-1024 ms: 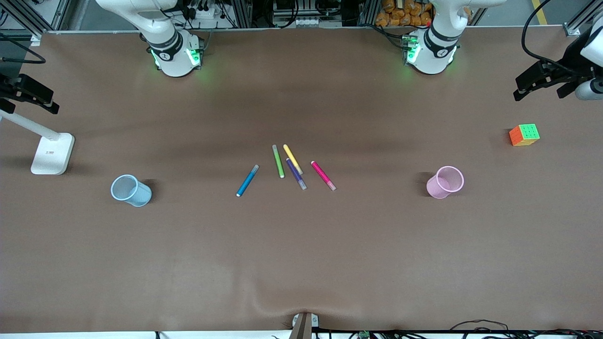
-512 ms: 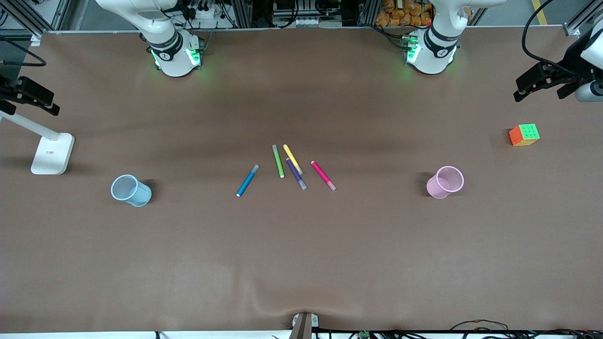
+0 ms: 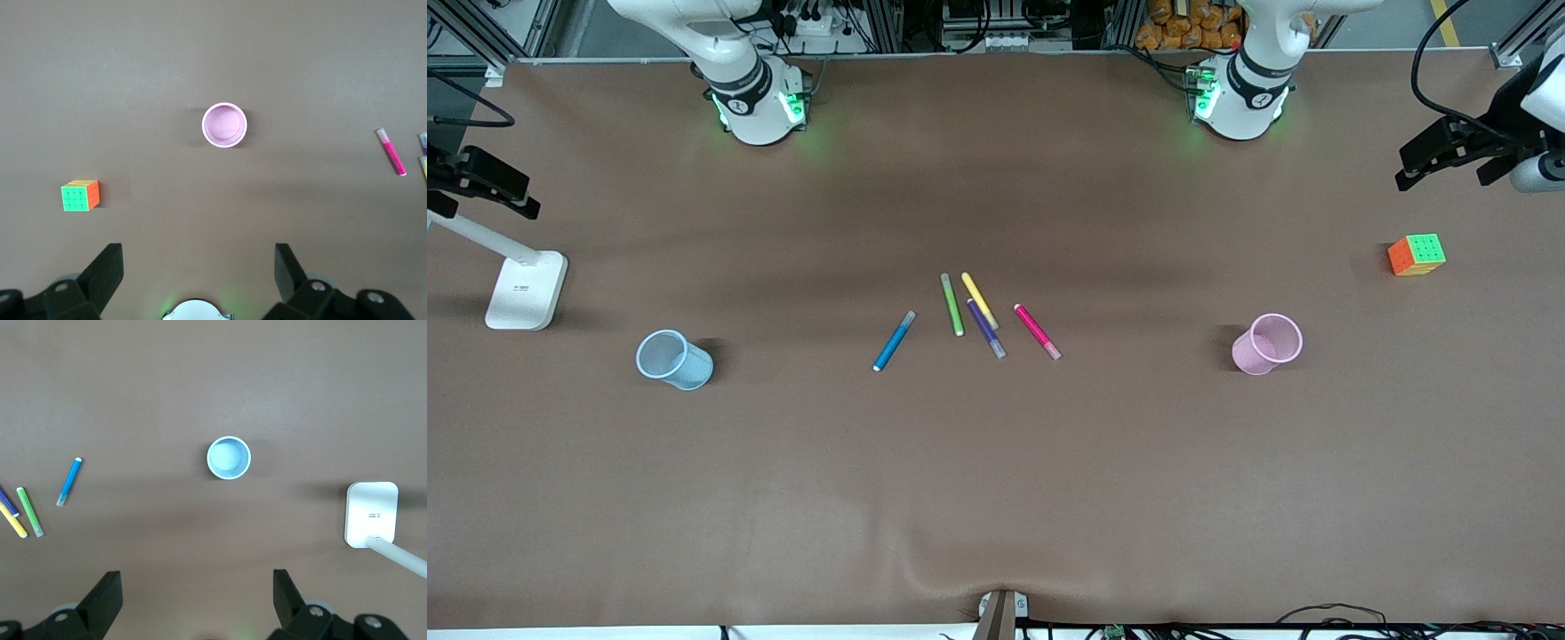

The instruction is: Place pink and blue markers in matching cups

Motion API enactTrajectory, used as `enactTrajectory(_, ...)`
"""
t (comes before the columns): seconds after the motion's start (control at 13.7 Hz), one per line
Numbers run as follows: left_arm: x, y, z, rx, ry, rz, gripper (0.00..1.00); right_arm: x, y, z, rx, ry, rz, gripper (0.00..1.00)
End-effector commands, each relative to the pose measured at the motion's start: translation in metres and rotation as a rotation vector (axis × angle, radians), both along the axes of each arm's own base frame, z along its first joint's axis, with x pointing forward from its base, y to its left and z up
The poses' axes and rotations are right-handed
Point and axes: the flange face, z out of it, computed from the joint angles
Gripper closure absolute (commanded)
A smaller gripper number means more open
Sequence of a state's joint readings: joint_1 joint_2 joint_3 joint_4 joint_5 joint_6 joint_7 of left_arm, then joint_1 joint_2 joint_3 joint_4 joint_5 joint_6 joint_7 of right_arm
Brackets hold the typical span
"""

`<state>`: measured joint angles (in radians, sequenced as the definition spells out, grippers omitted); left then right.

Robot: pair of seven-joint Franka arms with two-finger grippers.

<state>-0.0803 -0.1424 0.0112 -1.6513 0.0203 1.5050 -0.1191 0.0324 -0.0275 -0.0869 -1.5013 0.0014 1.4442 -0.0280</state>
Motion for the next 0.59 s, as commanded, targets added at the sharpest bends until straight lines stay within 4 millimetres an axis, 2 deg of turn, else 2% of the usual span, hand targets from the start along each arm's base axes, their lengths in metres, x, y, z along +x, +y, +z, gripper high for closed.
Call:
enactTrajectory(0.0,-0.003,0.0,0.002,0.01,0.006,-0.003,0.0,0.003,0.001,0.0,-0.008,0.003,0.015,0.0)
enactTrajectory(0.22,-0.003,0.0,0.002,0.01,0.006,-0.003,0.0,0.009,0.0,-0.011,-0.014,0.032,0.013,0.0)
enactTrajectory(0.51,-0.004,0.0,0.003,0.009,0.005,-0.005,0.0,0.011,-0.004,-0.015,-0.01,0.04,0.004,0.0)
